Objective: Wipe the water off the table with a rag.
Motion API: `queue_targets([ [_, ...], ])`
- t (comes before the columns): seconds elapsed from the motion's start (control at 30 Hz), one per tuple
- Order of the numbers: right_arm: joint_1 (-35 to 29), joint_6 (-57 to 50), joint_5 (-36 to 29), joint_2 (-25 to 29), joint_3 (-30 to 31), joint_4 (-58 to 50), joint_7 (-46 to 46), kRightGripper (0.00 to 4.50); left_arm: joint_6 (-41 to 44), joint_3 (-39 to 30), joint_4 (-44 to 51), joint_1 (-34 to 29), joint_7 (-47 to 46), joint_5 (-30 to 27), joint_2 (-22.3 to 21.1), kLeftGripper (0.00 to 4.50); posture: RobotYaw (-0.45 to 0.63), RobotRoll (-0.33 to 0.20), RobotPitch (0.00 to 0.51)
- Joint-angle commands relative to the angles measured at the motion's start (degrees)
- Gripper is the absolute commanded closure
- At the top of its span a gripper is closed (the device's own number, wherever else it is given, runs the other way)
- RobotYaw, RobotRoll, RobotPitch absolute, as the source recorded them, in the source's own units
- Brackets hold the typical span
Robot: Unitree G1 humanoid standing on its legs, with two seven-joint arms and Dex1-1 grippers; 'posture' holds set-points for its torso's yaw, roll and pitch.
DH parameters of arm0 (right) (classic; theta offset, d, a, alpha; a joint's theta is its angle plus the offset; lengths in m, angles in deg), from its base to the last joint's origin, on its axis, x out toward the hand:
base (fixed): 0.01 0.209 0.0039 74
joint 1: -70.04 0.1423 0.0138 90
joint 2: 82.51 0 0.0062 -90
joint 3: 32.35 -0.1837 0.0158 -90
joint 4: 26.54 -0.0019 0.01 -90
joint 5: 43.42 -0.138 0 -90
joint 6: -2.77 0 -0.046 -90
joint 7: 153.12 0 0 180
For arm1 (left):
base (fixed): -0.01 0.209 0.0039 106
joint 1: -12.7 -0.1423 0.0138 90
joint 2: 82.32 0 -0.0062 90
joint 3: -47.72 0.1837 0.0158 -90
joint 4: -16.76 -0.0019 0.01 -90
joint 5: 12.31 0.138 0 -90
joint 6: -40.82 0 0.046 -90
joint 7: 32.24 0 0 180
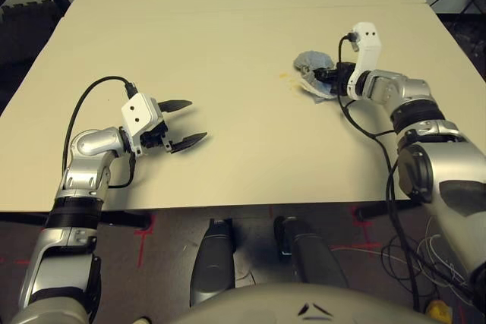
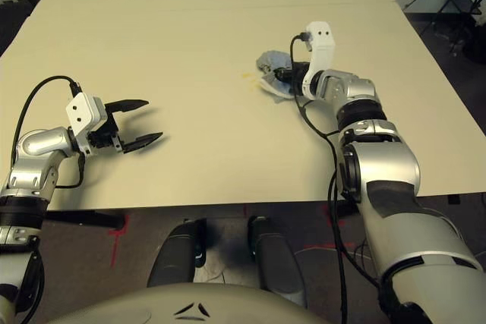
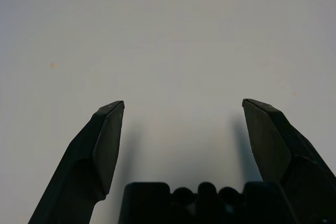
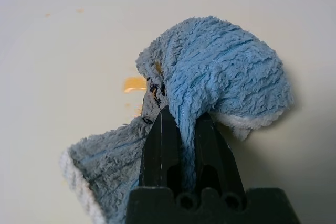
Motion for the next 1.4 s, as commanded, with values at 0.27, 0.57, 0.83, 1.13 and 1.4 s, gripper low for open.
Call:
queue_targets([
  [0.27, 0.08, -3.36, 2.98, -13.7, 4.81, 2.26, -7.42, 4.5, 0.66, -0.73, 2.4, -1.4, -1.25, 0.26, -1.21, 0.0, 0.3, 0.0, 0.184],
  [0.57, 0.37, -4.73, 2.31, -15.12, 4.01, -0.36, -9.12, 4.5, 1.02, -0.56, 2.93, -1.7, -1.84, 0.16, -1.12, 0.0, 0.3, 0.0, 0.182],
  [0.83, -2.76, -4.26, 2.62, -4.67, 2.84, -2.42, -7.28, 4.5, 0.66, -0.1, 1.69, -0.71, -1.93, 0.53, -0.64, 0.0, 0.27, 0.0, 0.18],
  [1.13, -9.01, -6.76, 2.54, 7.91, 2.67, -9.9, -8.0, 4.5, 0.09, 0.39, 0.3, 0.26, -1.79, 0.86, 0.0, 0.0, 0.26, 0.0, 0.179],
  [1.4, -11.35, -10.04, -1.68, 12.91, -1.14, -16.16, -7.47, 4.5, -0.46, 0.65, -0.71, 0.79, -1.56, 1.25, 0.6, 0.0, 0.24, 0.0, 0.172],
])
